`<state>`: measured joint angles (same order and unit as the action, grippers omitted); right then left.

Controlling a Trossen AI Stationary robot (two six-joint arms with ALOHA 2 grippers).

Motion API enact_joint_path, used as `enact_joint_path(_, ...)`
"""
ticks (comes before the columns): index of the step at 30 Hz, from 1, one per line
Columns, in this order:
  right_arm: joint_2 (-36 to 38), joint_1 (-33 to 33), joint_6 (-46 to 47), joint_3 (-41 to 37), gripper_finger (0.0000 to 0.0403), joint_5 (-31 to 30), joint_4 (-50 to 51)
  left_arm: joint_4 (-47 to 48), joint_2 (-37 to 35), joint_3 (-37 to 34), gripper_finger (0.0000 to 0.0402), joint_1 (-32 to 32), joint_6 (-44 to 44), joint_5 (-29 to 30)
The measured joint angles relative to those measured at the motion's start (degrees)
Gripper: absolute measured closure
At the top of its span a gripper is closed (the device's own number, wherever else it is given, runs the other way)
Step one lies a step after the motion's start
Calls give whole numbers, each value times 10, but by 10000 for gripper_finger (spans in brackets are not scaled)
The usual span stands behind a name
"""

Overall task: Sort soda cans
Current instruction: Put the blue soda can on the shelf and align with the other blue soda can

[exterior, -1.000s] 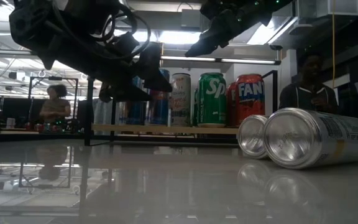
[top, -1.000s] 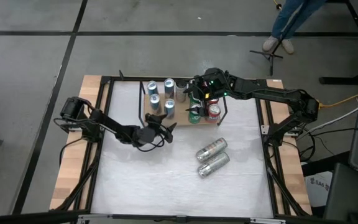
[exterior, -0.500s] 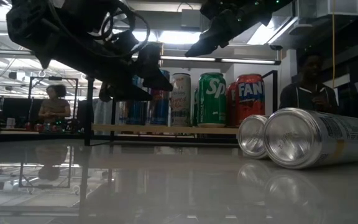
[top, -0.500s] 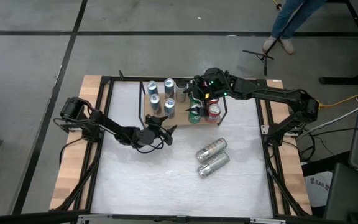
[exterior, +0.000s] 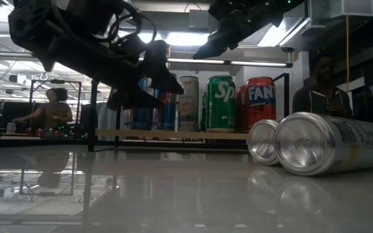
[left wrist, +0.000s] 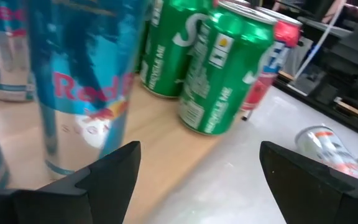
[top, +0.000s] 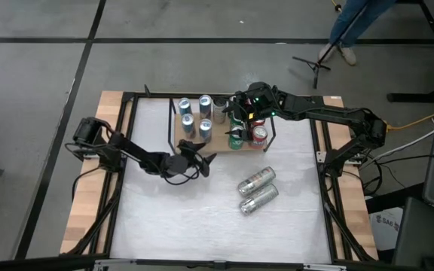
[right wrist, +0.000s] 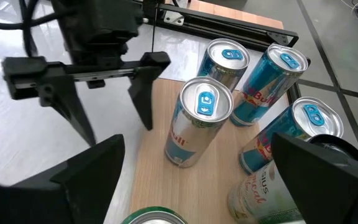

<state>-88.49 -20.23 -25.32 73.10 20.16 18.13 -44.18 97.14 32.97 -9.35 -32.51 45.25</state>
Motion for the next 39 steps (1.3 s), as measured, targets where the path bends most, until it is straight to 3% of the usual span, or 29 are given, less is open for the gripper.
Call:
enact_joint_path(9, 0, 0, 0, 0, 10, 0, 0, 0, 0, 0, 78, 44, 0, -46)
enact_joint_path(39, 0, 0, 0, 0, 10, 0, 0, 0, 0, 0, 78, 96, 1, -45)
